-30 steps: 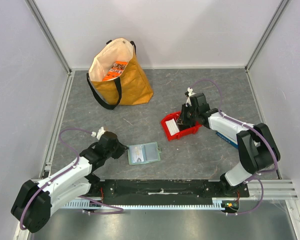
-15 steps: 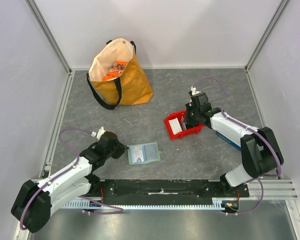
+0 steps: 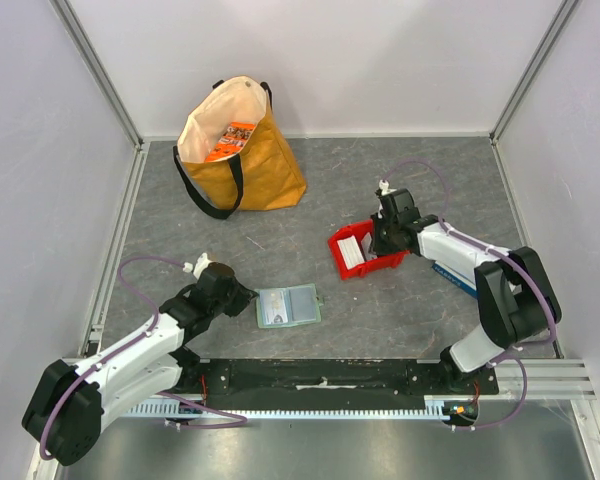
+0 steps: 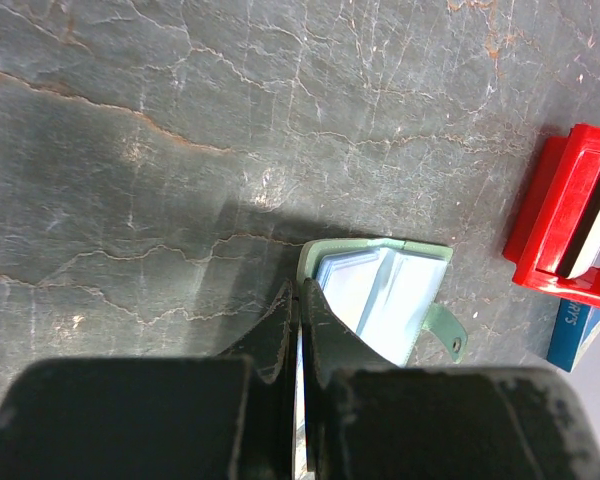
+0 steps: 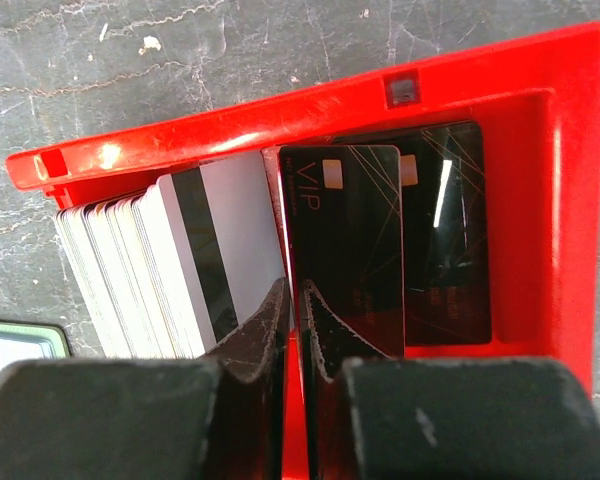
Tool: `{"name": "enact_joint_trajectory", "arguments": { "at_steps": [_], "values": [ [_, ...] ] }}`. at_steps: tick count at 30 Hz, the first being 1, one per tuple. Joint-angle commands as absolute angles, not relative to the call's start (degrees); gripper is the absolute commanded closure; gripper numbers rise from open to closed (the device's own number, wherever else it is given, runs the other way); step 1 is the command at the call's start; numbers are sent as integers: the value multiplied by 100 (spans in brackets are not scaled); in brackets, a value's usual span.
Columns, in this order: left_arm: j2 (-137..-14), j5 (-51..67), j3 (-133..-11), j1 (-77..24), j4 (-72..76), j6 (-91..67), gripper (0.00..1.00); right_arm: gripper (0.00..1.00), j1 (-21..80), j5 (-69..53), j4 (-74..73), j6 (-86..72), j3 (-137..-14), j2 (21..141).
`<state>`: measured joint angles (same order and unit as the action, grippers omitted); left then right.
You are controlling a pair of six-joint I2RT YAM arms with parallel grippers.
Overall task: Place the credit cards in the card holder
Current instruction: Pick up the credit card from the storage box.
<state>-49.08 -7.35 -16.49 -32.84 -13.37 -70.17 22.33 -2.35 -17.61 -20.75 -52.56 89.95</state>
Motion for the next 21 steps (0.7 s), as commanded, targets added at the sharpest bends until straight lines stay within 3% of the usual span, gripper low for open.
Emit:
{"name": "enact_joint_trajectory", "arguments": {
  "at_steps": [1,3,21],
  "values": [
    [-4887,-782,-1617,-3261,-1187,-6908,98,91,2232,-378,-1617,-2021,-5440,9184],
    [-4878,-782,-1626,-3261,-1195,-6917,98,100,2224,-317,-1609,-1995,-5475,9194],
    [-4510,-607,-1643,-3269,-1169,-6671,98,100,2390,-562,-1636,-2530,-5432,7349]
  ]
}}
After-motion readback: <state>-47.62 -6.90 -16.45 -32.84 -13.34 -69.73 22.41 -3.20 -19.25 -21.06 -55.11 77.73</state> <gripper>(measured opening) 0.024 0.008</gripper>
